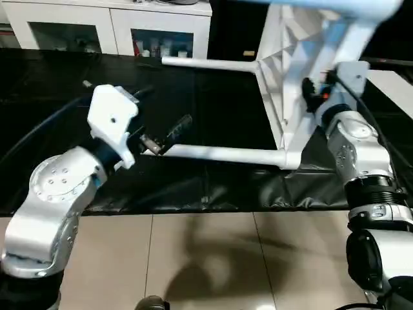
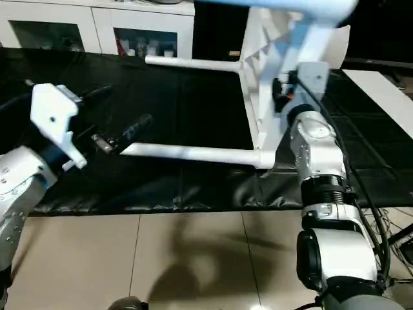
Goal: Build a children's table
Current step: Flip table
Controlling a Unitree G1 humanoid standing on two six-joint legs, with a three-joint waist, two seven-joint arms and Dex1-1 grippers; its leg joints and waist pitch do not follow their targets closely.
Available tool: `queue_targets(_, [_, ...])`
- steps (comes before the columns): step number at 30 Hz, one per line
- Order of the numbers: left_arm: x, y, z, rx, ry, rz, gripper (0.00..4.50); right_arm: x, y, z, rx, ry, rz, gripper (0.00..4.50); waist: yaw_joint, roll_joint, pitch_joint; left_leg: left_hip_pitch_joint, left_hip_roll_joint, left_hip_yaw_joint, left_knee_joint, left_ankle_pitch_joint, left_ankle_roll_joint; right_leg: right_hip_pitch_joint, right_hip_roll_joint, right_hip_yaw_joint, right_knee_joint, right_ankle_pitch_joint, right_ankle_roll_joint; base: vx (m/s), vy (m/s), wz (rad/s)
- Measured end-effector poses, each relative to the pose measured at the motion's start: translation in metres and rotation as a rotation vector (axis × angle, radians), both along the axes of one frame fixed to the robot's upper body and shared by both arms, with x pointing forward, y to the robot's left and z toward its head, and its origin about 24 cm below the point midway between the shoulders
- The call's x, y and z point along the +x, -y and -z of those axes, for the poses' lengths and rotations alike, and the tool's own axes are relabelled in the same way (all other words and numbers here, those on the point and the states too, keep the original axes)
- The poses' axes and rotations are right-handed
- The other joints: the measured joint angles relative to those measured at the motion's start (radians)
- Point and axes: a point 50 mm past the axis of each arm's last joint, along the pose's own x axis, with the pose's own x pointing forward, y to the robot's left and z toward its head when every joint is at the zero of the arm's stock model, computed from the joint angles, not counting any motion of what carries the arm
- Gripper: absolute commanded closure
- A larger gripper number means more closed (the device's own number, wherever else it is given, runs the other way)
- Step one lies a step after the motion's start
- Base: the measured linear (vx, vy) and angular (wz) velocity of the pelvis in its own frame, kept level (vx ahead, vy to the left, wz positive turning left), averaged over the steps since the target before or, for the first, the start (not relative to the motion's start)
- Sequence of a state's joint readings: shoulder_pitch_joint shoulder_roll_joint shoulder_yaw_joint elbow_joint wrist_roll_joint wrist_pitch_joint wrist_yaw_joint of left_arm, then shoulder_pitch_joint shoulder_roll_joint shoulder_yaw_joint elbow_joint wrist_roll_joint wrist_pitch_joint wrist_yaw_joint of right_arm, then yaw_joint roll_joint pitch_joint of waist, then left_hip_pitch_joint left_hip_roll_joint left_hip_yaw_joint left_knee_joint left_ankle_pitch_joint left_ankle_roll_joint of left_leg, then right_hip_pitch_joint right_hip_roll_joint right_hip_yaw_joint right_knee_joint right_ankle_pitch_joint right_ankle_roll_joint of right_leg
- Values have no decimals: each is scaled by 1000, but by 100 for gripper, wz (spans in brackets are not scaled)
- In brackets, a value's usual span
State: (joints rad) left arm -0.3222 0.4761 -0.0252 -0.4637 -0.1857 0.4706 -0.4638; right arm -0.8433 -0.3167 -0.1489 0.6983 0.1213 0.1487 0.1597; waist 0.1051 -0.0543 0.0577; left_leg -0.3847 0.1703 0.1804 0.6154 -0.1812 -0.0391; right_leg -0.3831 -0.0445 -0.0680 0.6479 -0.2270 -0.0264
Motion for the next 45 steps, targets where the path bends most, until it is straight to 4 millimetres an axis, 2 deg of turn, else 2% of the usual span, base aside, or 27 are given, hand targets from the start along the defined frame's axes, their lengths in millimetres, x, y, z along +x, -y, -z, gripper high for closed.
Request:
queue_targets(3, [6,3,5,79,26,-20,0,0,-3,-2,-13,-5,-21,254,-10,0,0,0,0,0,0,0,0,0,0,0,0,0,0,0,0,0])
queue_targets(5, [14,6,7,130,71,-56,0,0,-5,-2,-16,-9,-33,198,-15,0,0,0,0,0,0,0,0,0,1,0,0,0,0,0,0,0])
queue_targets(7, [23,7,5,179,163,-134,0,0,-7,-1,-44,-16,-45,177,-18,-1,-1,0,1,0,0,0,0,0,1,0,0,0,0,0,0,0])
queue_targets(9, [32,9,3,225,246,-164,0,-2,-8,12,-61,-65,-48,166,-19,-4,-2,0,2,0,0,0,0,0,2,0,0,0,0,0,0,0])
queue_targets(11, [34,10,5,240,279,-161,0,-4,-9,29,-69,-122,-42,147,-20,-3,-1,-1,2,0,0,0,0,-1,2,0,0,0,0,0,0,0])
queue_targets(14, [38,7,9,260,300,-170,0,-6,-9,42,-86,-168,-15,124,-18,-2,-1,-2,2,0,0,0,0,-2,2,0,0,0,-1,0,0,0])
queue_targets(24, [45,10,-5,367,546,-179,0,-7,-13,58,-68,-179,3,124,-15,-2,-1,-1,2,0,0,0,0,-2,2,0,0,1,-2,0,0,0])
queue_targets(31, [47,20,-36,374,790,-192,0,-3,-15,54,-58,-168,2,174,-15,-2,-1,-1,2,0,0,0,0,-2,2,0,0,1,-2,0,0,0])
queue_targets(36, [43,21,-42,432,920,-221,0,-3,-14,57,-58,-174,-1,219,-16,-2,0,-1,3,0,0,0,0,-2,2,-1,0,1,-2,0,0,0])
queue_targets(39, [40,22,-54,443,1024,-255,0,-3,-14,58,-56,-171,-7,245,-16,-2,0,-1,3,0,0,0,0,-2,2,-1,0,1,-2,0,0,0])
queue_targets(42, [44,23,-67,467,1104,-308,0,-3,-14,58,-59,-171,-9,248,-15,-2,0,-1,2,0,0,0,0,-2,2,-1,1,2,-3,0,0,0])
queue_targets(45, [56,20,-72,504,1104,-358,0,-3,-15,59,-65,-171,-14,251,-15,-1,0,-1,2,0,0,0,-1,-2,2,-1,1,2,-3,0,0,0])
